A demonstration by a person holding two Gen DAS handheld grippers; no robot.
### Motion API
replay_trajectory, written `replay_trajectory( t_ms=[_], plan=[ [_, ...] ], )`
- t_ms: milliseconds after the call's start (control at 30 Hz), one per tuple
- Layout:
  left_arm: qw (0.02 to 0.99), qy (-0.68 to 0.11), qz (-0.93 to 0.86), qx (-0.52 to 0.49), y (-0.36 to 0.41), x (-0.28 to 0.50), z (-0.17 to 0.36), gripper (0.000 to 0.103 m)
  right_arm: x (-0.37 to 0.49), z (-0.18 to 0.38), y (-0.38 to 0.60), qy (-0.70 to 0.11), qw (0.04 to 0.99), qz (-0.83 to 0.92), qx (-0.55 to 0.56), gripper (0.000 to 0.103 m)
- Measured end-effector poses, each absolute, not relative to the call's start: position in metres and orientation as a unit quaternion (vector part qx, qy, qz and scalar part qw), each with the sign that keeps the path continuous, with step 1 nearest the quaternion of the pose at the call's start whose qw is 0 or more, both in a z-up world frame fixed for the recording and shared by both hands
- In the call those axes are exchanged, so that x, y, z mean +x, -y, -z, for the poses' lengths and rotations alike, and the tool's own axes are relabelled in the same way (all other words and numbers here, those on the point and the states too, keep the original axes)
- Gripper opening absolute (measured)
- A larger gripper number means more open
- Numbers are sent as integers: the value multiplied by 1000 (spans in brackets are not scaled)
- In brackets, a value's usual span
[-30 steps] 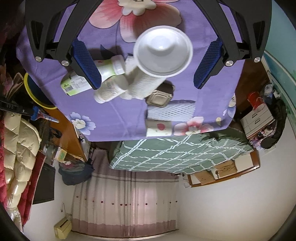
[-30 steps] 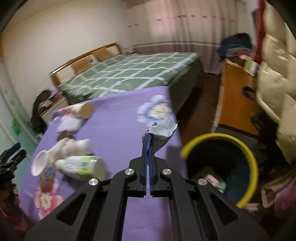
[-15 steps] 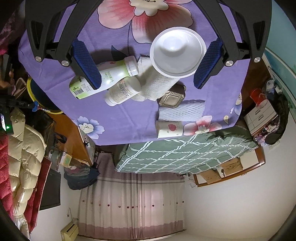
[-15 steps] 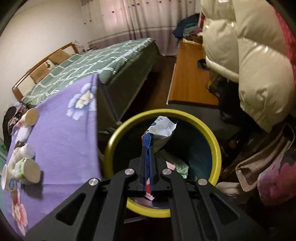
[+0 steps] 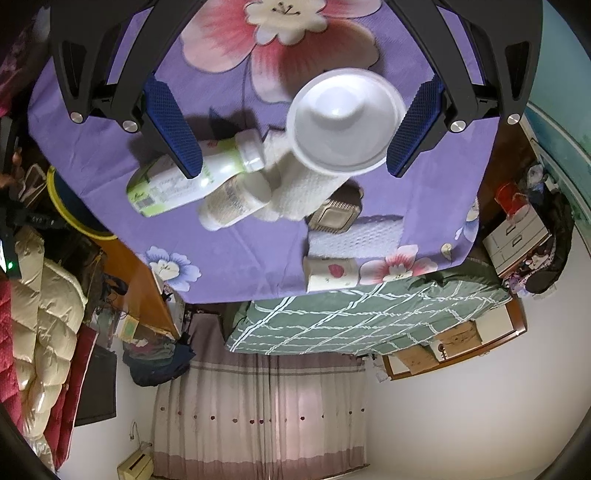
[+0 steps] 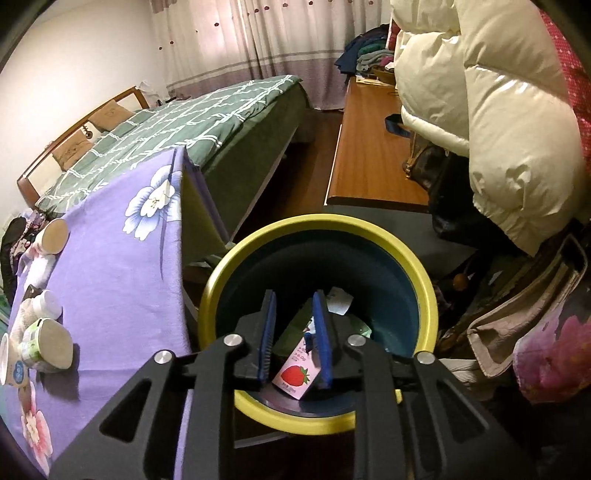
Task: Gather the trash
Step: 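Carry the white packet over the yellow bin and open the right gripper, then grasp the white plastic bowl by its rim with the left gripper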
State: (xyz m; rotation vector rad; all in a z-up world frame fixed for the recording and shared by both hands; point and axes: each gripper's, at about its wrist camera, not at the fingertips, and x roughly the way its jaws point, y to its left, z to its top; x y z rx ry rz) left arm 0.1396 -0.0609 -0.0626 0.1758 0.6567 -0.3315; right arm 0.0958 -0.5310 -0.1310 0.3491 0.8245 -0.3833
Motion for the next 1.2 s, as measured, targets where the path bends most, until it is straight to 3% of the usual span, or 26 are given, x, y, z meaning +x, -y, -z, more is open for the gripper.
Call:
replay_trajectory(
  t_ms=[500,1000,1100,1200],
  plan=[
    [896,-419,128,68,17,146,125,98,100,127,519,-392,889,161,172,29],
    [899,-413,127,70,32,194,139,98,99,131,525,-394,886,161,183,30],
    [902,-406,126,76,33,193,135,89,99,132,525,-396,886,159,183,30],
    [906,-398,128,71,29,189,128,89,98,133,526,-396,886,159,184,30]
  ],
)
